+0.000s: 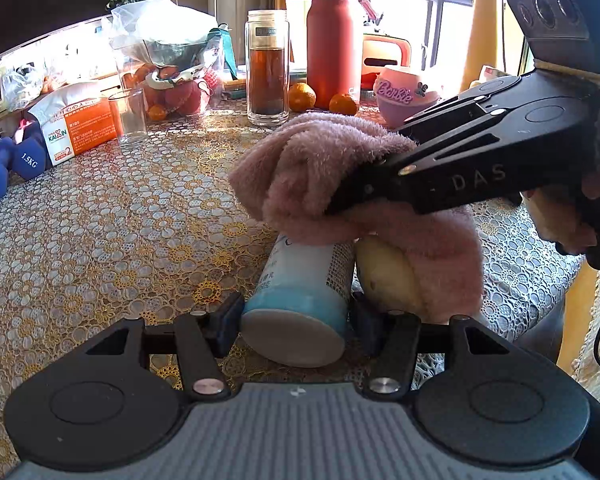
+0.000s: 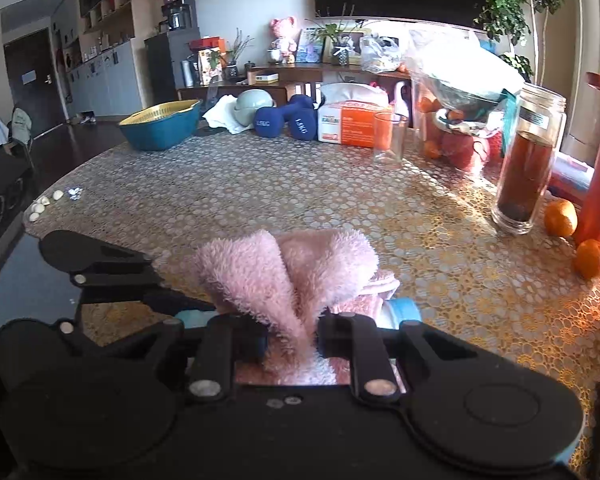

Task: Clean container
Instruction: 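Lay the towel beside the sponge and open the right gripper while the left gripper releases the bottle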

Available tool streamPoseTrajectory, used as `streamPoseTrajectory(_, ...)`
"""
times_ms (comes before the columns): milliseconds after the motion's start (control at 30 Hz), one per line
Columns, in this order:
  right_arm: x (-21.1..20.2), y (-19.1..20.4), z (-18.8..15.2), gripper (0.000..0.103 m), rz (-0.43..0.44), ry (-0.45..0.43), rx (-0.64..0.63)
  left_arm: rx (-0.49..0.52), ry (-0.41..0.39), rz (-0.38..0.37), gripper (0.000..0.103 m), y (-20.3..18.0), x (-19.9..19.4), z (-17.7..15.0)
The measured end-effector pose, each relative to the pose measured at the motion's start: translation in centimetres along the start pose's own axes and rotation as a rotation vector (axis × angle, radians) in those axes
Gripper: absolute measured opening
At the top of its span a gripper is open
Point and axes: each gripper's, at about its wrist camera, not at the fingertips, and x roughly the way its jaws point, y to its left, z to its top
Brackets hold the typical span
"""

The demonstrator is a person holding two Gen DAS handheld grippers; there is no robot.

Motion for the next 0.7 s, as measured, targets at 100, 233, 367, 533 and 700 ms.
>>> streamPoseTrajectory(100, -0.1, -1.3, -0.1, 0.019, -0.048, -0.004, 0.046, -0.002, 0.0, 0.001, 0.057, 0.0, 0.0, 0.0)
streamPoseTrajectory(233, -0.1, -2.5, -0.3, 0.02, -0.13, -0.005, 0.096, -0.003, 0.001, 0.0, 0.057, 0.0, 0.0, 0.0)
streamPoseTrajectory(367, -0.1, -3.6, -0.7, 0.02, -0.217, 0.017, 0.127, -0.004, 0.001, 0.0, 0.057, 0.0, 0.0, 0.0)
streamPoseTrajectory(533, -0.7, -4.2, -1.3, 0.02, -0.323, 0.036, 0.15, -0.015, 0.001, -0.004, 0.057, 0.1, 0.0, 0.0)
streamPoseTrajectory(700, -1.2, -4.5, -2.5, 0.024, -0.383, 0.077, 0.169, -0.018, 0.003, -0.002, 0.057, 0.1, 0.0, 0.0)
